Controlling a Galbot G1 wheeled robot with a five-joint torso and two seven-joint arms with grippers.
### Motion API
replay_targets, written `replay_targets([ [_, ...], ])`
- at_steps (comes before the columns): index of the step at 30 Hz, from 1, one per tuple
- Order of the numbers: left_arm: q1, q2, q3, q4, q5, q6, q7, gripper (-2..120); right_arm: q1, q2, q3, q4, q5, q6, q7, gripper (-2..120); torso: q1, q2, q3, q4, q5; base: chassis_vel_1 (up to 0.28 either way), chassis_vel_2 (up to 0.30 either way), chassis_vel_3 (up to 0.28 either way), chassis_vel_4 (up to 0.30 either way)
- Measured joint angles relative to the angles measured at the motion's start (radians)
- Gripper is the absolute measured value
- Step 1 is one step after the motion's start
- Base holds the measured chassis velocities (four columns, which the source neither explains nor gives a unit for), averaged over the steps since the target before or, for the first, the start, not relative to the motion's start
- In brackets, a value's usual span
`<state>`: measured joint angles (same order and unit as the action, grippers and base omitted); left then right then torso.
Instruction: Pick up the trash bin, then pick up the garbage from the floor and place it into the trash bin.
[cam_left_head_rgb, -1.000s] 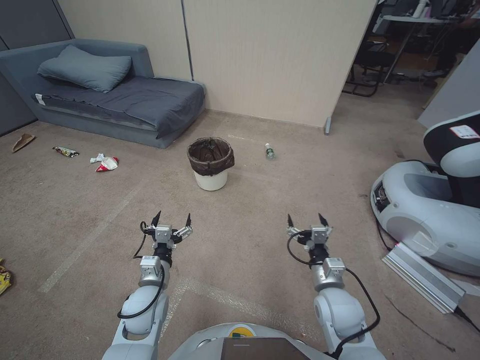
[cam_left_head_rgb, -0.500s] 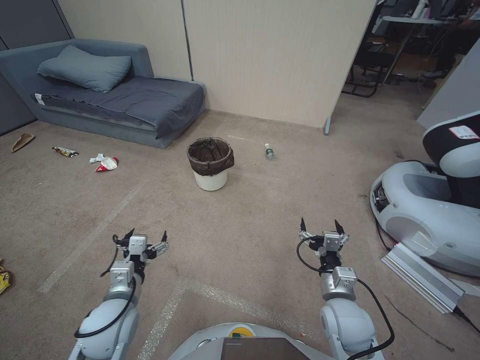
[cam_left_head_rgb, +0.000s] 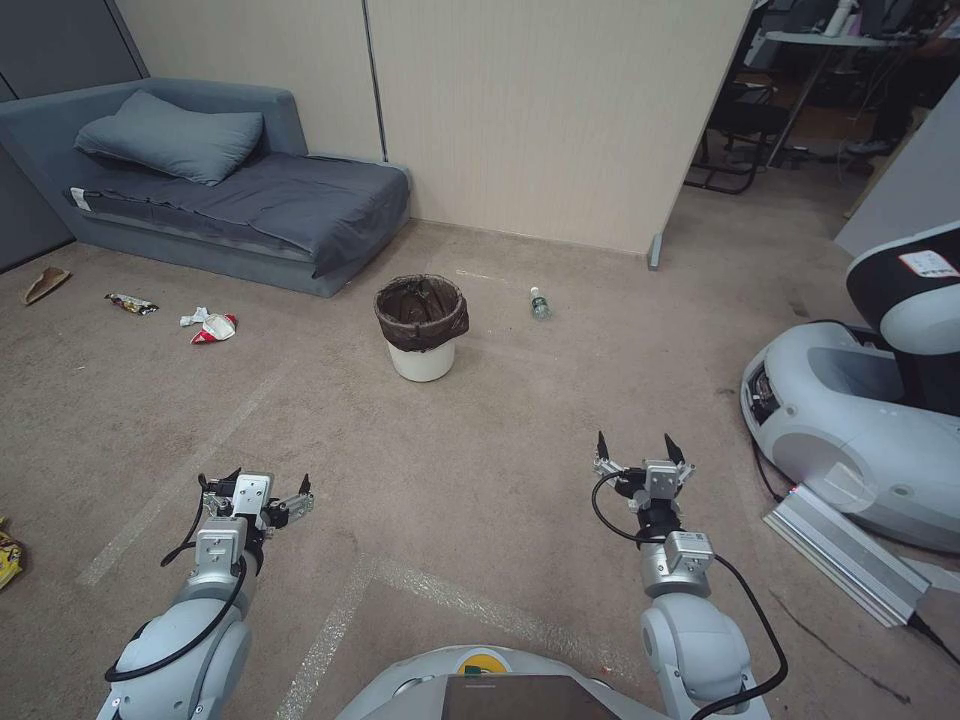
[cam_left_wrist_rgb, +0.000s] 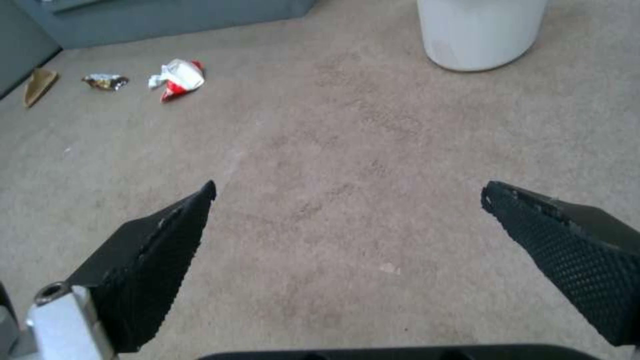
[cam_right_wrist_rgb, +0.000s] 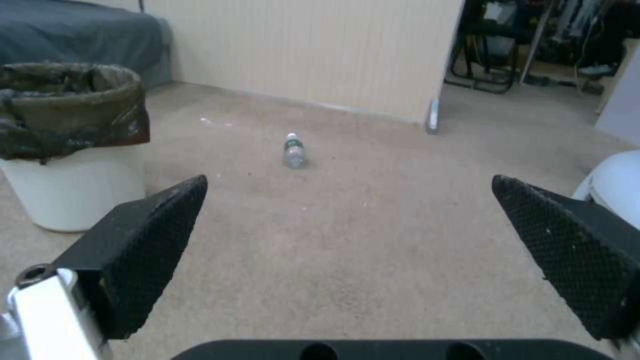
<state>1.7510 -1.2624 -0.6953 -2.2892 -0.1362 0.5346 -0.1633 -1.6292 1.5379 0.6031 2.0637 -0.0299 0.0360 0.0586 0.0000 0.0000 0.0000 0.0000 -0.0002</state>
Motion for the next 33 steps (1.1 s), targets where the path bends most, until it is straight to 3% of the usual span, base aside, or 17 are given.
replay_targets([
  [12, -0.012, -0.019, 0.028, 0.001, 0.016, -0.006, 0.001, 100, 0.009, -0.003, -0.005, -0.008, 0.009, -0.001, -0.01, 100, 0.0, 0.0, 0.0, 0.0, 0.0002, -0.009, 0.005, -0.001, -0.006],
  [23, -0.011, -0.038, 0.046, 0.0, -0.038, -0.012, 0.002, 100, 0.025, -0.005, -0.006, -0.013, 0.023, -0.007, -0.009, 100, 0.0, 0.0, 0.0, -0.0002, 0.0002, -0.122, 0.113, 0.125, -0.124],
  [33, -0.036, -0.033, 0.039, 0.024, -0.092, -0.08, 0.069, 100, 0.033, -0.004, -0.008, -0.021, 0.032, -0.006, -0.01, 100, 0.0, 0.0, 0.0, -0.0001, 0.0002, -0.145, 0.15, 0.15, -0.146],
])
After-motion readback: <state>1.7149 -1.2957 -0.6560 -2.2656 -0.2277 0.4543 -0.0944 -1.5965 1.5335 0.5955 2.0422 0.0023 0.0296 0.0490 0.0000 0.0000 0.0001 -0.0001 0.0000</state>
